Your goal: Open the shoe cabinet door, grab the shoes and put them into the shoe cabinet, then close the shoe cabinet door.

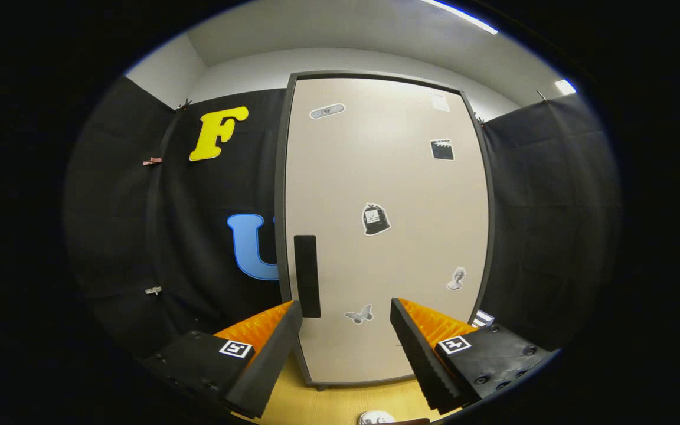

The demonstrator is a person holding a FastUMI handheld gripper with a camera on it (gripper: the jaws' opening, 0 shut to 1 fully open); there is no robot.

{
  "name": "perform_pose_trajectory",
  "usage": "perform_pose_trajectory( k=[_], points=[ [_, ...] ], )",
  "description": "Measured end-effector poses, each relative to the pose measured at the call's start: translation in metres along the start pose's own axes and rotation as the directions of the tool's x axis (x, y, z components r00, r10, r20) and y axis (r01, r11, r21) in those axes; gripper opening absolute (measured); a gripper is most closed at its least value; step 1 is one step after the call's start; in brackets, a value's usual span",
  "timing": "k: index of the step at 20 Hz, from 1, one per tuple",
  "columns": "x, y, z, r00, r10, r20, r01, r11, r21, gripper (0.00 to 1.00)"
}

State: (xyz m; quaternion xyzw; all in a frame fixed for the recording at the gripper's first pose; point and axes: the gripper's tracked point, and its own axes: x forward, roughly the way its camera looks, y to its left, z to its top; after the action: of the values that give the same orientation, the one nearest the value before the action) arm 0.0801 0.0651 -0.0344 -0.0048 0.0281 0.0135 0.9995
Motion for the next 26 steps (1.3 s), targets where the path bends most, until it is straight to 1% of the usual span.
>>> perform_pose_trajectory(
  k=[5,13,18,21,22,23,26],
  points=[
    [0.037,0.019,-0.007,1.0,0.019,0.0,-0.019,1.0,-0.002,0.98],
    [0.084,0.03,-0.022,1.0,0.024,-0.016,-0.024,1.0,0.001,0.98],
    [0.099,0.03,-0.027,1.0,0.008,-0.018,-0.008,1.0,0.0,0.91],
    [0.106,0.031,-0.028,1.0,-0.002,-0.017,0.002,1.0,-0.005,0.89],
    [0.106,0.032,-0.028,1.0,-0.003,-0.017,0.003,1.0,-0.008,0.84],
    [0.108,0.032,-0.028,1.0,-0.007,-0.016,0.007,1.0,-0.01,0.76],
    [0.11,0.033,-0.028,1.0,-0.011,-0.017,0.011,1.0,-0.017,0.75]
  ],
)
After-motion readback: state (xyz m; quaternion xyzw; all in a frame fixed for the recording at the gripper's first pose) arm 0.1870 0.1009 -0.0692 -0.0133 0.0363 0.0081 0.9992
